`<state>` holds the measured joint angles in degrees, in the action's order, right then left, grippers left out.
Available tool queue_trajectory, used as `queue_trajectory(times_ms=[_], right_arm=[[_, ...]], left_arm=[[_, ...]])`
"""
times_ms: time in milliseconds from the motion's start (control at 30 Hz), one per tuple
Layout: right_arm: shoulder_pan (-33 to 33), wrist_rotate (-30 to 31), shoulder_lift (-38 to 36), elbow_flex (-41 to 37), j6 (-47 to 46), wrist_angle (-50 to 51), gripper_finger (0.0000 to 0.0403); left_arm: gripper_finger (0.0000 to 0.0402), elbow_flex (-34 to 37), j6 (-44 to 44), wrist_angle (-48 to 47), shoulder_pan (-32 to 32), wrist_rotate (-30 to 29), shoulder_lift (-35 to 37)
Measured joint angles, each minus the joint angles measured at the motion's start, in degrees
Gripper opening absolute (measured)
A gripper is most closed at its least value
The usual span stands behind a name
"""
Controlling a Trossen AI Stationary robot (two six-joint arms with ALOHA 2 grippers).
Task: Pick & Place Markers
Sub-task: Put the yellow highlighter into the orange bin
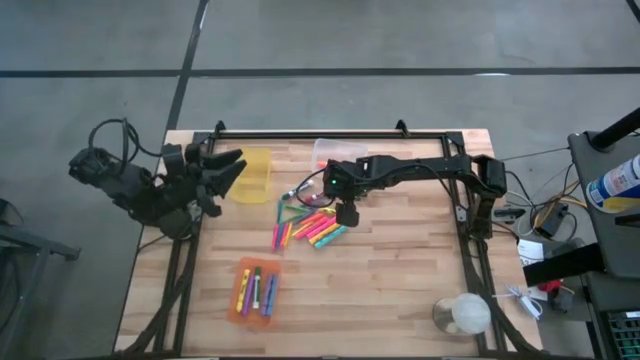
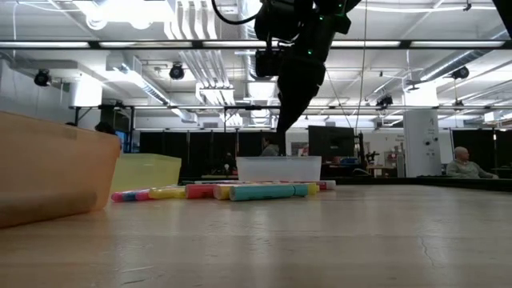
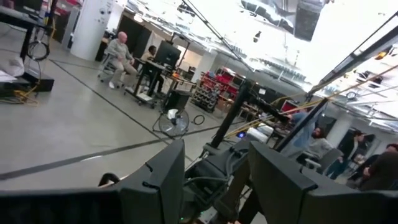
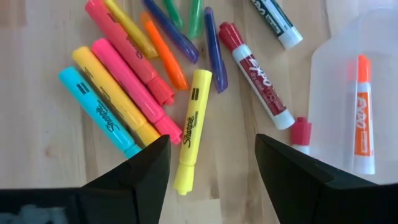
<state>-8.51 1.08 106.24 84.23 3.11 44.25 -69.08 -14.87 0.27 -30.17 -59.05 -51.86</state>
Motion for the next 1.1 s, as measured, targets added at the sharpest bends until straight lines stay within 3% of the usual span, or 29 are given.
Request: queue_trajectory(times_ms=[500,900,1100], right_arm=[[0.0,0.16,0.0,-0.02,-6.19,-0.07,0.0226],[0.0,-0.08,0.0,-0.09,-4.5,-0.04,0.0226],[0.0,0.41,0.0,-0.14,-12.08,-0.54,0.0226]], left_arm=[[0.0172,0.0,7.31,0.63,2.51,-1.36,0.5],[0.0172,0.0,3.5,-3.09,2.51,-1.04,0.1],[0.0172,0.0,-0.17,-9.78,2.47,0.69,0.24]])
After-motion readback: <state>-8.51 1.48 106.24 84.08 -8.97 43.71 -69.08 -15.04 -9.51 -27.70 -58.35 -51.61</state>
